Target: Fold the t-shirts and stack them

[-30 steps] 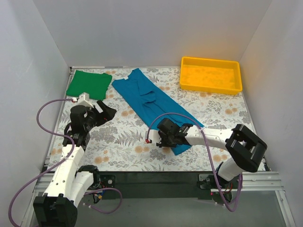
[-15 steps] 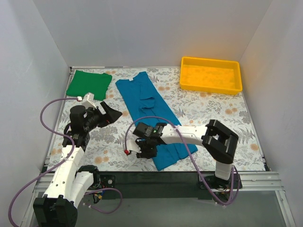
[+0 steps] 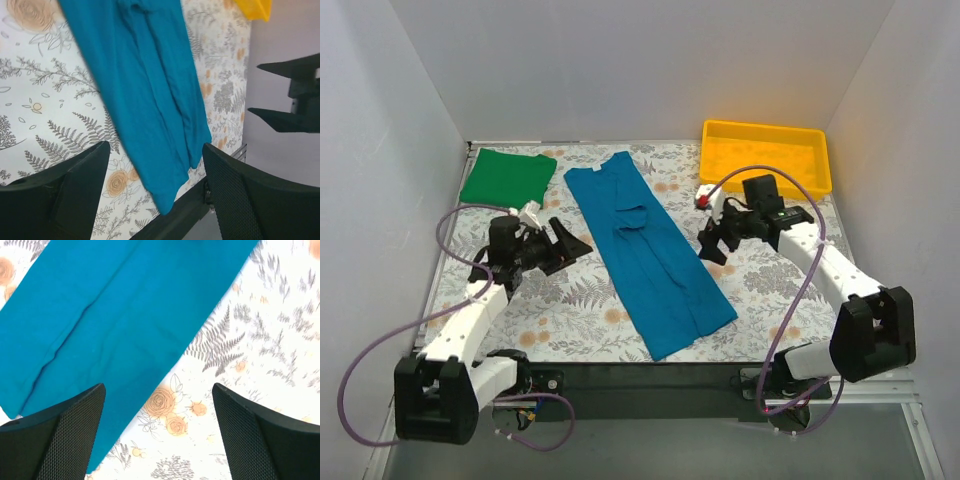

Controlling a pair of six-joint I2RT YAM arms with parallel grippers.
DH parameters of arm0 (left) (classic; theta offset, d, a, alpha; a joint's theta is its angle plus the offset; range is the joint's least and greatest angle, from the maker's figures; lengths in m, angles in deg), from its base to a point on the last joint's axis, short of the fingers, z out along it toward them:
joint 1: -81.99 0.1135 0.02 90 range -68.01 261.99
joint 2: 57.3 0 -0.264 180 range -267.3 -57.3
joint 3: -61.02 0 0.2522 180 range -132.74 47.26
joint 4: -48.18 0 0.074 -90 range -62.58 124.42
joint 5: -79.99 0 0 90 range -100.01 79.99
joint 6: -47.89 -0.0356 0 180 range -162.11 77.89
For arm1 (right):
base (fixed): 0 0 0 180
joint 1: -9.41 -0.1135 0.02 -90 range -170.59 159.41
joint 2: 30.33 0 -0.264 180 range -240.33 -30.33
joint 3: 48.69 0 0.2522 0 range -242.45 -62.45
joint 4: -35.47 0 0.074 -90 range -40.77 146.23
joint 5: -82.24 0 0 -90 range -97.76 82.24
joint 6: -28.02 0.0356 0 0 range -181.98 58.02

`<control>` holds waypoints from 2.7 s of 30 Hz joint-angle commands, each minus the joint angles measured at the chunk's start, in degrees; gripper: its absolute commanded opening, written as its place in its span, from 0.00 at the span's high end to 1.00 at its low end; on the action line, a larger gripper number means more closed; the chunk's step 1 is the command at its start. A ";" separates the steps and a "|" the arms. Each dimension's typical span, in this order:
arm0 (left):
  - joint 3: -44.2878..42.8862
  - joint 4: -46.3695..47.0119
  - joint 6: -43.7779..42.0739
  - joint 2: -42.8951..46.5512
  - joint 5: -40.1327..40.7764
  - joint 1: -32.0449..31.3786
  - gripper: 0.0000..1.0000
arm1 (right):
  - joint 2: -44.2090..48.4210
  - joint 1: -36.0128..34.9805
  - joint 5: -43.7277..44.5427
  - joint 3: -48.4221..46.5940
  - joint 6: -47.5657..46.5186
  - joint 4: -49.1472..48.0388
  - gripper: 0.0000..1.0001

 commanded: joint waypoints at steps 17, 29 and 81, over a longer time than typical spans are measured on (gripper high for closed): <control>-39.20 -4.68 5.80 -59.60 28.11 -5.73 0.79 | -7.98 16.27 -22.95 4.91 7.76 -3.18 0.11; -61.97 -17.26 -2.97 -72.81 26.10 -2.92 0.89 | -10.27 16.27 -22.43 4.46 7.07 -2.21 0.14; 7.28 14.12 -56.60 -18.74 31.09 -63.29 0.47 | 14.34 4.05 -20.23 26.00 -51.39 7.37 0.18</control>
